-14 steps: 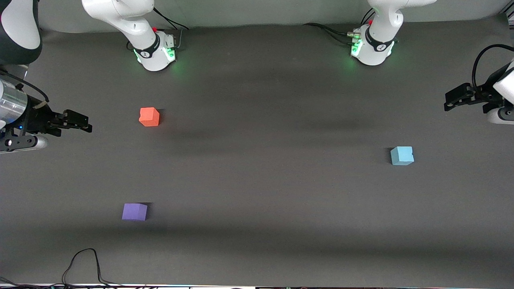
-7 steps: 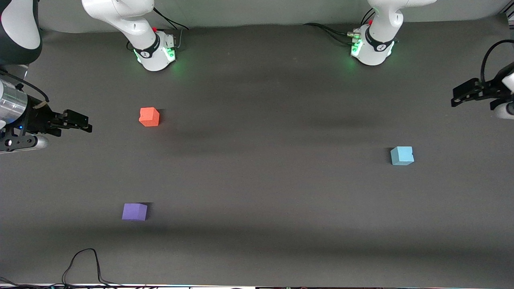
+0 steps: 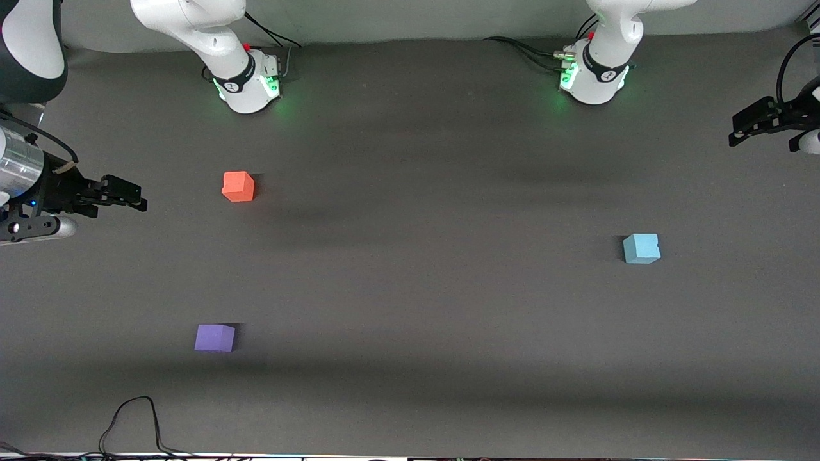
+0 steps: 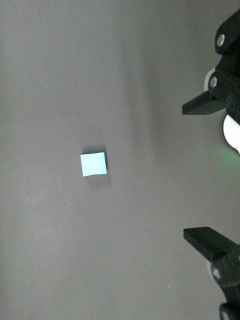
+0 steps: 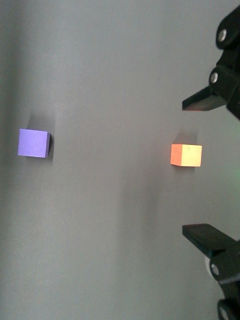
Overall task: Place blue block between orange and purple blocks
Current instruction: 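Move the left gripper toward the light blue cube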
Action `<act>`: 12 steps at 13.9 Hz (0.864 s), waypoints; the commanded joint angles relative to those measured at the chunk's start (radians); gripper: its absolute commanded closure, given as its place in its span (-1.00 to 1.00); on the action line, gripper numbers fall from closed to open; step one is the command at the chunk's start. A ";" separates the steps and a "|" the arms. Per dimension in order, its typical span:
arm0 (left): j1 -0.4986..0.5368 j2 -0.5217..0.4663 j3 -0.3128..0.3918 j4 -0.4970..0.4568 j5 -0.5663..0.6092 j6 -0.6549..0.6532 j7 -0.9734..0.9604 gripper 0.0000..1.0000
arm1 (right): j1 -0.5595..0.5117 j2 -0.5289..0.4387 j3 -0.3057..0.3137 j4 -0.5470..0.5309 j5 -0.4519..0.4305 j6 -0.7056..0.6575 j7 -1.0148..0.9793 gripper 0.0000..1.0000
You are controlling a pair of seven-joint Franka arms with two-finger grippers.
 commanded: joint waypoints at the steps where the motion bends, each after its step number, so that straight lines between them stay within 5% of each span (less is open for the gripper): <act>1: -0.006 0.045 0.002 -0.034 0.004 0.071 0.017 -1.00 | 0.006 -0.009 -0.002 -0.005 0.004 -0.006 0.006 -1.00; 8: -0.011 0.152 0.002 -0.293 0.003 0.452 0.017 -1.00 | 0.006 -0.008 -0.002 -0.003 0.004 -0.006 0.006 -1.00; 12: -0.015 0.270 0.000 -0.366 0.003 0.653 0.017 -1.00 | 0.006 -0.009 0.000 0.011 0.006 -0.004 0.011 -1.00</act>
